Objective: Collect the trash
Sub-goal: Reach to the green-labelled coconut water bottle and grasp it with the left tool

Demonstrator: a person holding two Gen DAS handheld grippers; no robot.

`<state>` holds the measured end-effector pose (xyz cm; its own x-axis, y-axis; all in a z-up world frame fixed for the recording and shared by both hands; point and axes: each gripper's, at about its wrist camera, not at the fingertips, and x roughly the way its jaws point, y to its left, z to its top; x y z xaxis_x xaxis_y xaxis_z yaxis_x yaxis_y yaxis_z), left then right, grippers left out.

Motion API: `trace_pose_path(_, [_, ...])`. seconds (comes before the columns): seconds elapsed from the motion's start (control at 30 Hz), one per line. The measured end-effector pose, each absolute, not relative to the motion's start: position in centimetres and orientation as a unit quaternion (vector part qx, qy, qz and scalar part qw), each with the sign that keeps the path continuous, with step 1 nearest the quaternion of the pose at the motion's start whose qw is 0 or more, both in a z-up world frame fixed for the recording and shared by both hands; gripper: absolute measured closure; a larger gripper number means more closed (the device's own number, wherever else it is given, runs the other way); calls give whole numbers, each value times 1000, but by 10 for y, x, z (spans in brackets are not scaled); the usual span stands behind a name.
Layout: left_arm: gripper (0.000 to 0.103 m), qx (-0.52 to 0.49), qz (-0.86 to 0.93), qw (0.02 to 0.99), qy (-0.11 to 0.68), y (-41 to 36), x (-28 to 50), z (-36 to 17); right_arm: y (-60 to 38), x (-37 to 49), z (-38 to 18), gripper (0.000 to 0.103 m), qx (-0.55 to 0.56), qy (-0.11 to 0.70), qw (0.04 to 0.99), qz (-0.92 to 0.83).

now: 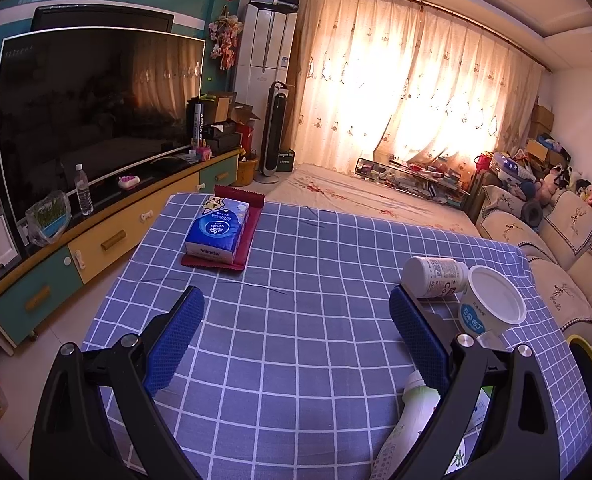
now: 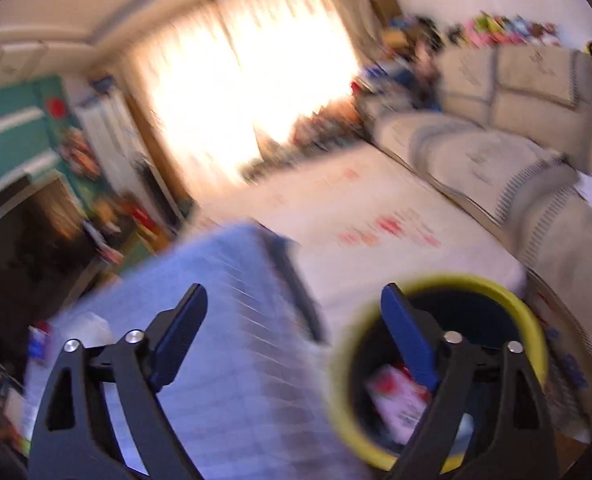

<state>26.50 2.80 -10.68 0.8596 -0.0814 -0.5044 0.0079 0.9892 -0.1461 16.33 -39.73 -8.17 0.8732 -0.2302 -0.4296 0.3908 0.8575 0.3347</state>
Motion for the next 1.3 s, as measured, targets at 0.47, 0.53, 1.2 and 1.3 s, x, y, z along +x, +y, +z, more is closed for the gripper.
trace_pose_path(0.47, [10,-57,-48,958,278,17,265,-108,-292,246,-88,14,107,215,967,-85])
trace_pose_path(0.53, [10,-44,-58,959,275,10,260,-104,-291,246,-88,14,105,214,967,-90])
trace_pose_path(1.2, [22,22,-147,910,386,-11,177,-125,-289,251,-87,14,113,228,964,-80])
trace_pose_path(1.3, [24,39,-144,908,391,-17,173,-132,-289,250,-87,14,113,229,964,-78])
